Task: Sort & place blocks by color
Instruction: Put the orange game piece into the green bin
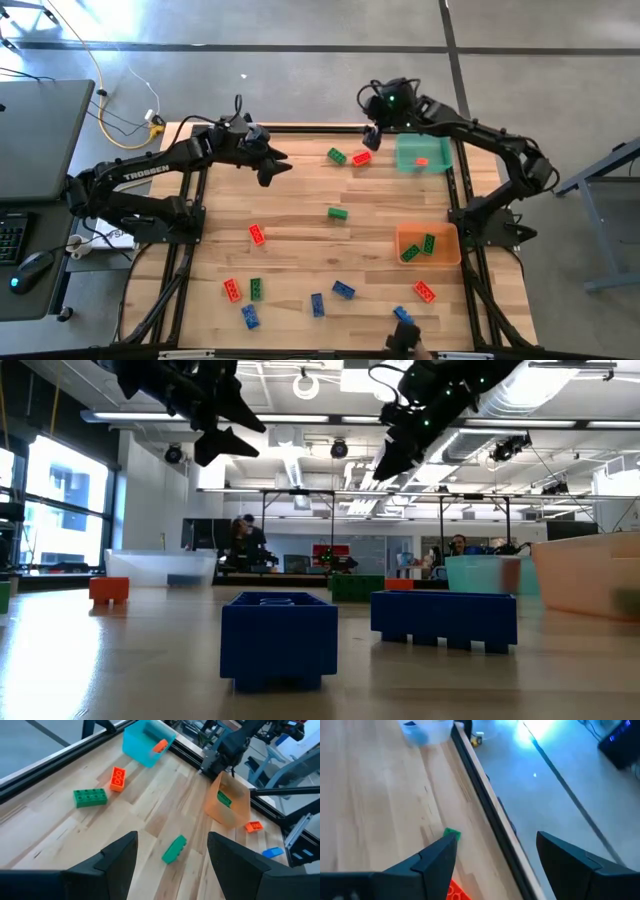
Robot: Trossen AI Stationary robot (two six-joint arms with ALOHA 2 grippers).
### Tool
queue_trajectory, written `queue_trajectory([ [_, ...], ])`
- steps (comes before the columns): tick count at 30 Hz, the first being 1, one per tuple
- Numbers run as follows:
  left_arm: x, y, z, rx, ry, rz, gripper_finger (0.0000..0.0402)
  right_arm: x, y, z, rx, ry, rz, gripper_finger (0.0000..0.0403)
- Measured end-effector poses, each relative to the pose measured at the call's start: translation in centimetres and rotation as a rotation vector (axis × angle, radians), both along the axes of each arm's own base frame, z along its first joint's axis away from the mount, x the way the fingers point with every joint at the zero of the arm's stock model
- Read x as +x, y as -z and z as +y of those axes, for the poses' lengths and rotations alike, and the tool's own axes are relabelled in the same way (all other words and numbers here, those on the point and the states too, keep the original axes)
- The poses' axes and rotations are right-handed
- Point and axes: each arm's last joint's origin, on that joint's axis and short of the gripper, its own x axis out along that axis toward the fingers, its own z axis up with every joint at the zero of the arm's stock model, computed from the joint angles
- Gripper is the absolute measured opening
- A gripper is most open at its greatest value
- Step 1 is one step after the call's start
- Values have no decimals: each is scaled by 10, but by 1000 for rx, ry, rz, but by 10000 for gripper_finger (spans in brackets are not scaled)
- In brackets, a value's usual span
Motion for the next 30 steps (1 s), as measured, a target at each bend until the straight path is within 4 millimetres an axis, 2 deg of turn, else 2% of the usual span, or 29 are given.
queue_trajectory([
  [6, -1, 0, 2, 16, -40, 12, 229, 1, 3, -18, -57, -72, -51, 261],
  [11, -1, 0, 2, 21, -54, 17, 229, 4, 13, -24, -56, -120, -27, 261],
  [15, -1, 0, 2, 5, -64, 12, 229, 9, 14, -28, -45, -144, 8, 261],
  [22, -1, 0, 2, 2, -65, 11, 229, 26, 16, -42, 72, -191, 165, 261],
  [30, -3, 3, 2, -15, -65, 36, 229, 34, 48, -43, 216, -315, 419, 261],
])
